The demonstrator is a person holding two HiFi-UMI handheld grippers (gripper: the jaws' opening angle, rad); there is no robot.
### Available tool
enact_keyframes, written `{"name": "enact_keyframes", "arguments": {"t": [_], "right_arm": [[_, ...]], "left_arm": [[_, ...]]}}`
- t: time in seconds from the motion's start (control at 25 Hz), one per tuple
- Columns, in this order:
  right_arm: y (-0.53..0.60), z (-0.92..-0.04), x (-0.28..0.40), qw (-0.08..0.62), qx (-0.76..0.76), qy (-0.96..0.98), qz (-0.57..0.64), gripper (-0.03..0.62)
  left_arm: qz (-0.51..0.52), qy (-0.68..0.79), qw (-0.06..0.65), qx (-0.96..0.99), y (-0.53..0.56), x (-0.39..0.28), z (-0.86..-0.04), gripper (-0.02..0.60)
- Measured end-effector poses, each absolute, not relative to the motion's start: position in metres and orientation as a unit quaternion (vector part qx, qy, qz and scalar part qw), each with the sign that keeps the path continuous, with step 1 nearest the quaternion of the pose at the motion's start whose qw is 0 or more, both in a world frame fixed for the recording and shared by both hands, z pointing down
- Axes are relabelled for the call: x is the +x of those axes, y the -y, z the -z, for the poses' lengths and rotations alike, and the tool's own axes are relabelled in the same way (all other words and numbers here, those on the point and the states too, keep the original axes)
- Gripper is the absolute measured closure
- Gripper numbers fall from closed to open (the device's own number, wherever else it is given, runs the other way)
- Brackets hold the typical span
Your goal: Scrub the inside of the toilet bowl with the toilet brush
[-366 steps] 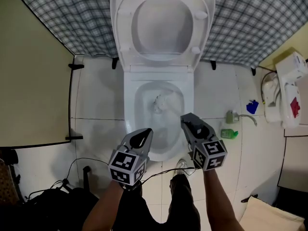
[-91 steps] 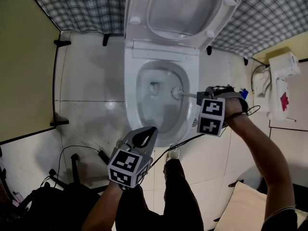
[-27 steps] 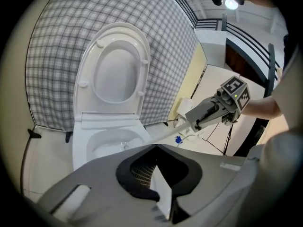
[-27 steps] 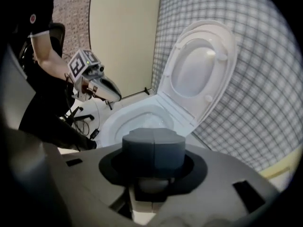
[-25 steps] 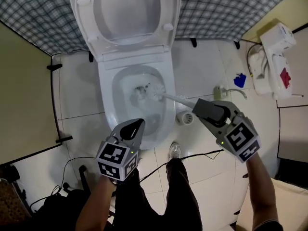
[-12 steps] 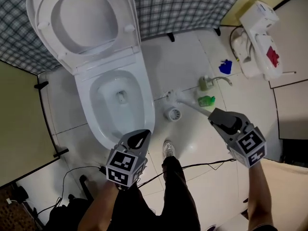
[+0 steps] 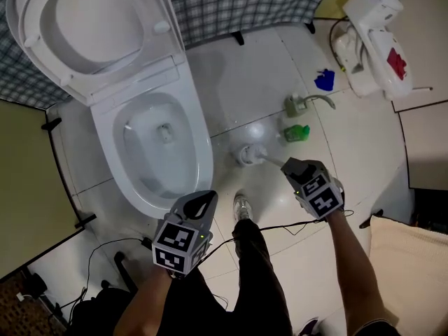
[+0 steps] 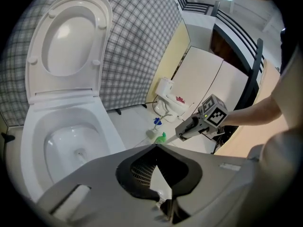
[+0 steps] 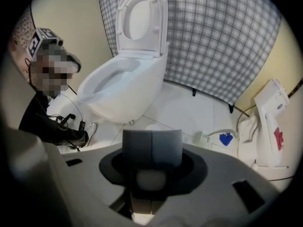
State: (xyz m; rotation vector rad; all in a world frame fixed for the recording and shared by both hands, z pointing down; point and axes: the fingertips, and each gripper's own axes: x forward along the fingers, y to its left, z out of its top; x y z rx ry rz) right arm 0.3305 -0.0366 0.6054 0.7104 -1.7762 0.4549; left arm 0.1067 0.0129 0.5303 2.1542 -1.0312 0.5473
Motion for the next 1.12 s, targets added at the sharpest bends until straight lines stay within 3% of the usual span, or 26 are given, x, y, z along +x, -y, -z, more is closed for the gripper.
{"name": "enact_keyframes", "arguments": {"t": [0.44,1.12], "right_arm": [[0.044,-0.709,0.317,0.607,0.284,0.706,-0.231,0.422],[0.059,-0.775,0.282,0.632,0.285,0.678,-0.246,0.421]], "left_arm": [[-0.188,0.388,0.356,0.829,-0.015,0.119,-0.537,0.572],[-0.173,0.398,0.368,0.822,-0.013,0.114,-0.548,0.572]]}}
